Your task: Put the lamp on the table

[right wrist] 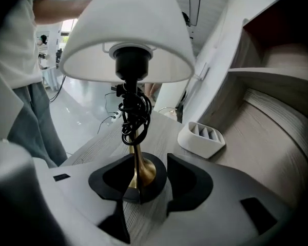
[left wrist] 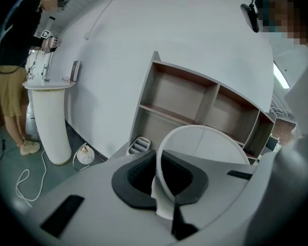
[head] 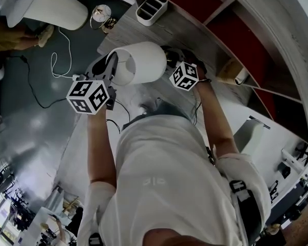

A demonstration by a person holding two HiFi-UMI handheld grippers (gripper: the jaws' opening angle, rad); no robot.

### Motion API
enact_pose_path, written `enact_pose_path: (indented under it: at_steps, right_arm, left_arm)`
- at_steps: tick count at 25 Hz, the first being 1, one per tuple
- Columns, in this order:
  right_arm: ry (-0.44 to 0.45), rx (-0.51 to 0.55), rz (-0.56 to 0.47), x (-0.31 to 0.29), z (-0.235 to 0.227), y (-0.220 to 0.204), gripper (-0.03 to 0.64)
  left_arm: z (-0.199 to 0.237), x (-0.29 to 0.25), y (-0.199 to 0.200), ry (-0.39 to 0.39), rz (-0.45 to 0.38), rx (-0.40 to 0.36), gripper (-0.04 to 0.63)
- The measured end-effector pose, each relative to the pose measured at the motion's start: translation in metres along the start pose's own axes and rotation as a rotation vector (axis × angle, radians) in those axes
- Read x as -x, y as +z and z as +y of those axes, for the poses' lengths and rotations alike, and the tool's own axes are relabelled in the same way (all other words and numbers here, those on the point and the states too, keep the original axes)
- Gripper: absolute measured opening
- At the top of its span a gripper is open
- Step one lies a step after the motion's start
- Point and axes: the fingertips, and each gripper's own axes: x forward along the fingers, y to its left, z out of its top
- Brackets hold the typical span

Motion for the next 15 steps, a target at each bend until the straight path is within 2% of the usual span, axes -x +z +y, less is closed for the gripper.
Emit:
enact_pose_path:
  at_steps: [6,10,15]
  right_arm:
    - [-0.118,-0.045,0.032,0.034,-0.016,-0.015,0.101]
    - [-0.199,-0.114,0.034,0.056,-0.028,-0.017,0.064]
    - [-0.275,-0.149,0.051,0.081,-0.035,-0.020,0.054]
  left_arm:
    - [-0.014,-0.010,0.008,-0.024,0.017,-0.018,0.028]
    - [-0.023,-0.018,0.012,-0.042,0.031,-0.034,0.029]
    - [-0.037,-0.029,0.022,-0.067,0.036,-0.048,0.032]
